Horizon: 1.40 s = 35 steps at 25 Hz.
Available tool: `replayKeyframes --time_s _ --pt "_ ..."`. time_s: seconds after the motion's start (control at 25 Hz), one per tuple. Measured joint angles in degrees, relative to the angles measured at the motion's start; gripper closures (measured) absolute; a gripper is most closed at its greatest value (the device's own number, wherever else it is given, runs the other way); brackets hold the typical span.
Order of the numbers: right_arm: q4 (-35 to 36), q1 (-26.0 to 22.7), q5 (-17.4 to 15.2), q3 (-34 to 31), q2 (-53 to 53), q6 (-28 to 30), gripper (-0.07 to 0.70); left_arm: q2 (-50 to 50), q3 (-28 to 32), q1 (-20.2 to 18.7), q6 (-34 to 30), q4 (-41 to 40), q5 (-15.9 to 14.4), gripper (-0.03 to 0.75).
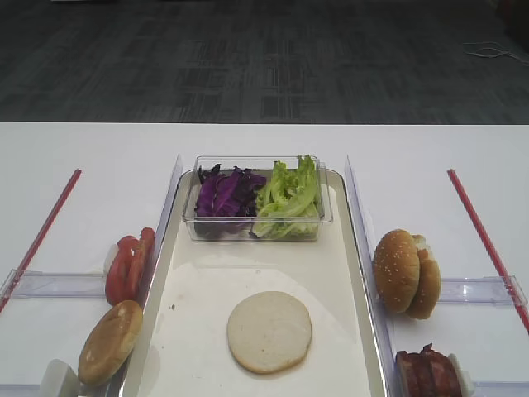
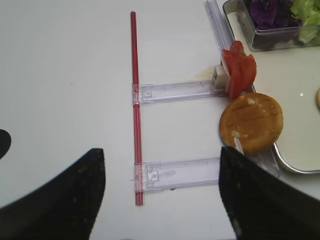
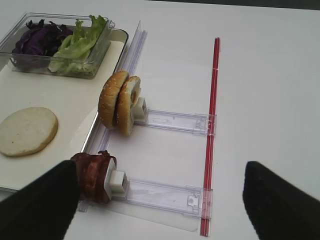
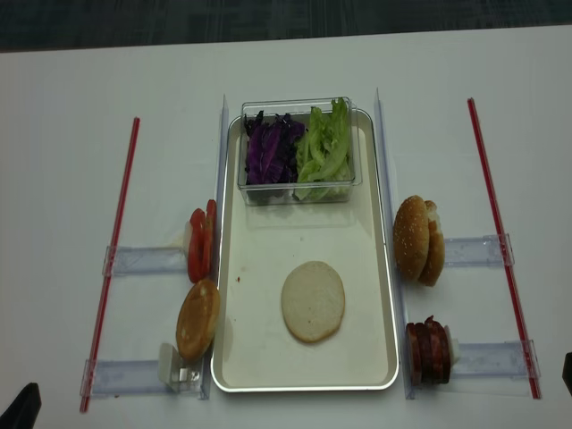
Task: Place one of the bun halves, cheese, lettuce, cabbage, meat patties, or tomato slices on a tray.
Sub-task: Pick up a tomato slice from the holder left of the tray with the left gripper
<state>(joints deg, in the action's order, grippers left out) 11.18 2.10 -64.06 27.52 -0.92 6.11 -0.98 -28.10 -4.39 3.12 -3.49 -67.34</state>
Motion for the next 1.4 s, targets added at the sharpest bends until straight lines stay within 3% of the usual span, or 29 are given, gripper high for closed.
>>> replayKeyframes --time_s 0.4,0.52,0.8,1.4 --pt "0.1 0.0 0.0 0.0 0.0 0.0 -0.022 0.0 -3.3 0.0 -0.1 0.0 -0.2 0.226" --pt "0.1 0.0 0.0 0.0 0.0 0.0 -0.022 0.1 -5.2 0.0 -0.1 0.0 -1.5 0.226" --pt "0.1 0.0 0.0 0.0 0.0 0.0 -0.022 9.8 -9.1 0.0 0.5 -0.4 -5.4 0.228" --pt "0.3 0.0 0.0 0.0 0.0 0.0 -0.022 27.4 -15.6 0.0 3.6 -0.7 -5.4 0.243"
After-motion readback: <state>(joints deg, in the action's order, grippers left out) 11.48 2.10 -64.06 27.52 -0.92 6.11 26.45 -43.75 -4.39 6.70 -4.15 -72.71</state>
